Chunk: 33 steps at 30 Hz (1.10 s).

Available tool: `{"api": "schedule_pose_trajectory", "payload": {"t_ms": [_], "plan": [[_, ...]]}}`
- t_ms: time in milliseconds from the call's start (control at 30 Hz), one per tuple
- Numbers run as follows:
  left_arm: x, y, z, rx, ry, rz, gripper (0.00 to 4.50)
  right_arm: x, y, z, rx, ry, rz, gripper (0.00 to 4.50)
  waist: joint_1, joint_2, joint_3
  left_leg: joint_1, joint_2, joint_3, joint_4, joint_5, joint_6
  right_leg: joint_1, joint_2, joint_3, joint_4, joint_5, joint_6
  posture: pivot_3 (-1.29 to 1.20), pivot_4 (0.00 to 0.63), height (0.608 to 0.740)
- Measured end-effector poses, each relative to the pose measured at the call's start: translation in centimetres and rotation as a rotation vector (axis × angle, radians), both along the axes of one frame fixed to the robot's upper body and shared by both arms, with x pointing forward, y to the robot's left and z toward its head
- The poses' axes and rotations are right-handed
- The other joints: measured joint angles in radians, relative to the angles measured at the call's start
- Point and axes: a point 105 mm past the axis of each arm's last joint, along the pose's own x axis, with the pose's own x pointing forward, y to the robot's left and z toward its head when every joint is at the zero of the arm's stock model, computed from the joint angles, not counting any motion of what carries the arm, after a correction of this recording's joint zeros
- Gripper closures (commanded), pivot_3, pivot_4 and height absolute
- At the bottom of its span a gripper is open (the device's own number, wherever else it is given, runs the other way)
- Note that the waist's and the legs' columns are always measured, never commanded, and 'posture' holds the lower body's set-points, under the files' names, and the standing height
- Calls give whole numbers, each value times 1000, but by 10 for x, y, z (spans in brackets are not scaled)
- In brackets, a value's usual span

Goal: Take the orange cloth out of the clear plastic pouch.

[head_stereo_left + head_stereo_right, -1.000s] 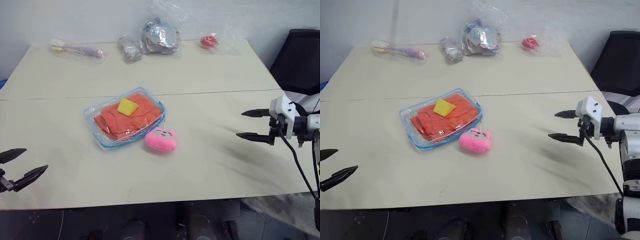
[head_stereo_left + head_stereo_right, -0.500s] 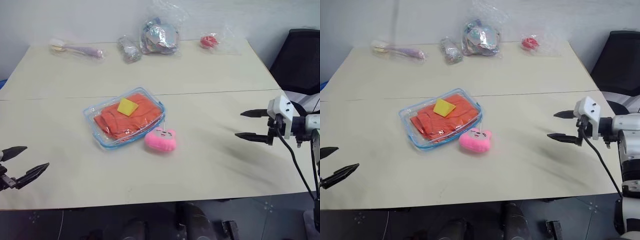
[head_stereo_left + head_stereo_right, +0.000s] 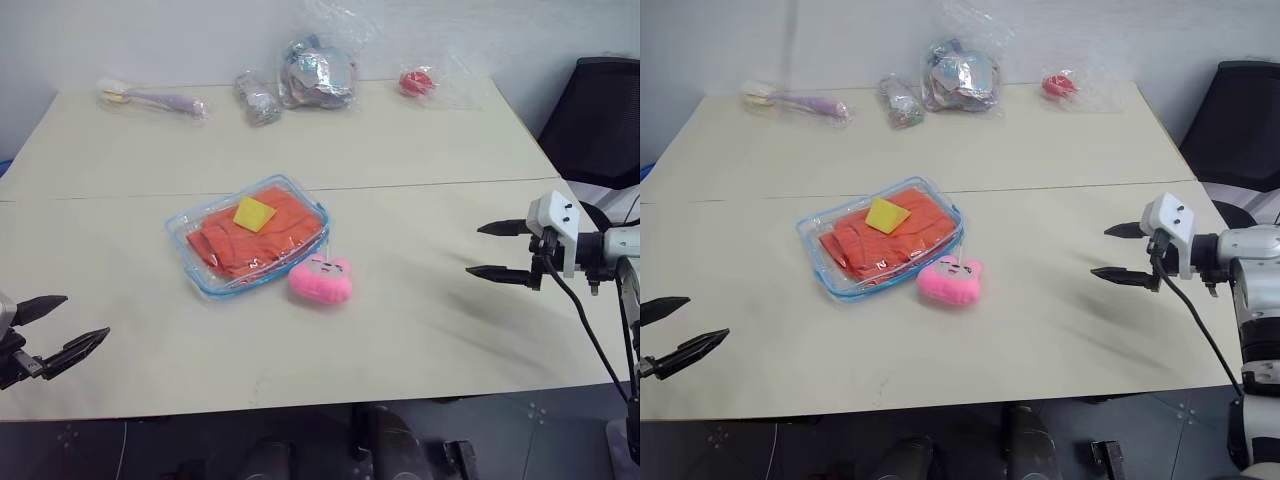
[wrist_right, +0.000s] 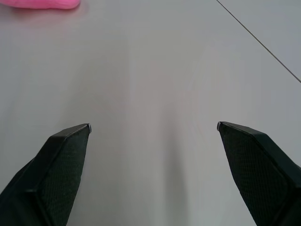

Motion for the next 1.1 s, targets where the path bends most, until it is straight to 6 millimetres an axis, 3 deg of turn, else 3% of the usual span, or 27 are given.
{"api": "schedule_pose_trajectory", "payload": {"t_ms": [233,300,400,533,667,867,1100], "plan": [[5,1,5,8,-30,19,20,2,5,-2,-7,-55,6,0,-4,0,0,0,0,0,0,0,0,0,0,0,0,0,0,0,150,740],[11,-3,11,-7,-58,7,20,-1,4,-8,-18,-52,11,0,-21,3,2,-8,-3,-43,-2,8,1,20,-28,-25,-9,0,1,0,150,740],[21,-14,16,-33,-76,-32,20,-1,5,-7,-23,-59,15,0,-27,5,3,-18,-21,-76,-2,18,7,30,-53,-57,-9,-1,4,0,150,740],[49,-48,31,-101,-135,-134,20,-2,20,-2,1,-74,51,0,-14,8,4,-18,-51,-125,-2,31,12,53,-76,-84,-7,-12,24,0,150,740],[79,-91,46,-126,-162,-258,20,-10,62,12,76,-100,163,0,29,9,5,-17,-54,-128,0,30,9,45,-58,-34,-9,-12,29,0,150,740],[133,-130,61,-165,-204,-311,20,-32,113,32,154,-136,312,0,38,8,4,-23,-55,-119,-1,29,6,30,-45,-16,-8,-11,29,0,150,740],[180,-172,62,-223,-171,-396,20,-31,121,40,178,-133,297,0,32,6,4,-28,-50,-95,1,30,4,19,-38,-7,-7,-9,34,0,150,740]]}}
